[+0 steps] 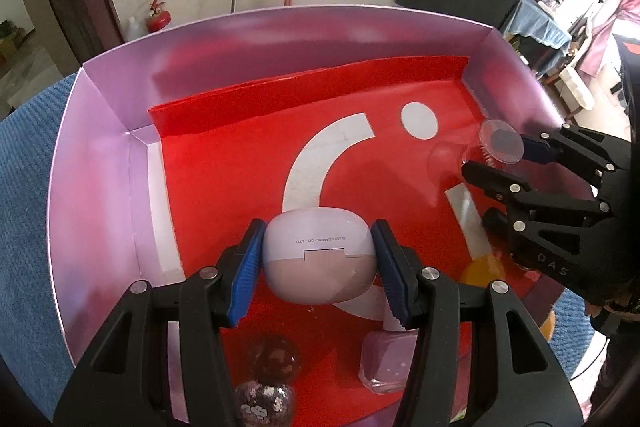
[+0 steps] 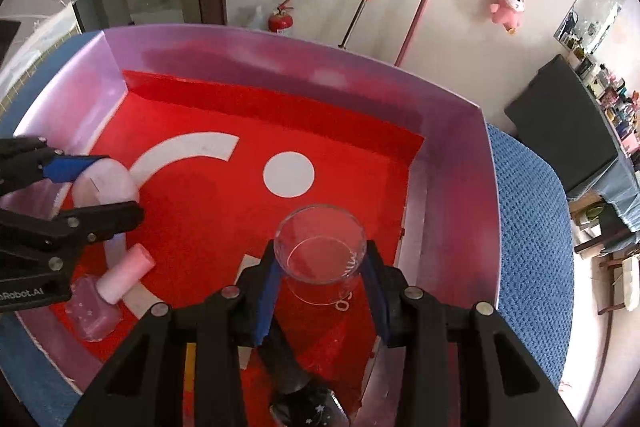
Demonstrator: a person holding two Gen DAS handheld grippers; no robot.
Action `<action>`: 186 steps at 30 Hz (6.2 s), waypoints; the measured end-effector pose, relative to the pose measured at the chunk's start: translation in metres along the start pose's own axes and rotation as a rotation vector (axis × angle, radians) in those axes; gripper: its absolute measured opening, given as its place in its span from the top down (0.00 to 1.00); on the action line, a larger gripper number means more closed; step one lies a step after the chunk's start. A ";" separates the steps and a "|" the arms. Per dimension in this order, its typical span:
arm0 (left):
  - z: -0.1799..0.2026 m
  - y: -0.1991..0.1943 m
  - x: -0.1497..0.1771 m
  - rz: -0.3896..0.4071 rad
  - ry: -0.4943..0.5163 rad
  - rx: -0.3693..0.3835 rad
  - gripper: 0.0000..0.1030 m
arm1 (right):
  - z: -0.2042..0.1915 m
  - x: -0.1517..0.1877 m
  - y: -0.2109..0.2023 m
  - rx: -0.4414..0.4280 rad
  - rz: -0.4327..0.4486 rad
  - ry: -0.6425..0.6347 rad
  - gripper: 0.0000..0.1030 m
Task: Organize rigid objects
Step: 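Carry the lid and earbud case into the pink box and lower them, then open both tools and lift them out of the box over the table, then grasp the orange sponge with the right tool while the left tool grasps the brown eye shadow compact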
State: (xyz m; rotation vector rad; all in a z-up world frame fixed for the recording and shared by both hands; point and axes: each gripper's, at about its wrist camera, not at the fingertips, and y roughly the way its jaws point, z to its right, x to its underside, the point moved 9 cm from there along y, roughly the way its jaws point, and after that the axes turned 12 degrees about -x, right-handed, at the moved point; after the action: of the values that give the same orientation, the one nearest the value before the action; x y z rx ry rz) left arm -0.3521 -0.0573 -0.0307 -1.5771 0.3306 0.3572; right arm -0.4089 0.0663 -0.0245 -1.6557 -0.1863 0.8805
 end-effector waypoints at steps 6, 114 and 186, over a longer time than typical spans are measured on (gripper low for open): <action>-0.001 0.002 -0.001 0.002 -0.008 -0.004 0.50 | 0.000 0.004 0.003 0.011 -0.010 -0.010 0.59; 0.049 -0.104 0.186 0.325 -0.154 -0.033 0.09 | -0.054 0.217 -0.129 -0.022 0.428 0.167 0.00; 0.071 -0.116 0.161 0.312 -0.013 0.041 0.53 | -0.083 0.170 -0.100 -0.172 0.298 0.051 0.61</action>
State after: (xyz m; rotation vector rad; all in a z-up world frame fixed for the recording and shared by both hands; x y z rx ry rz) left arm -0.1591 0.0192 0.0043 -1.4830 0.5733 0.5976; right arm -0.2042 0.1266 -0.0084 -1.8960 0.0228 1.0670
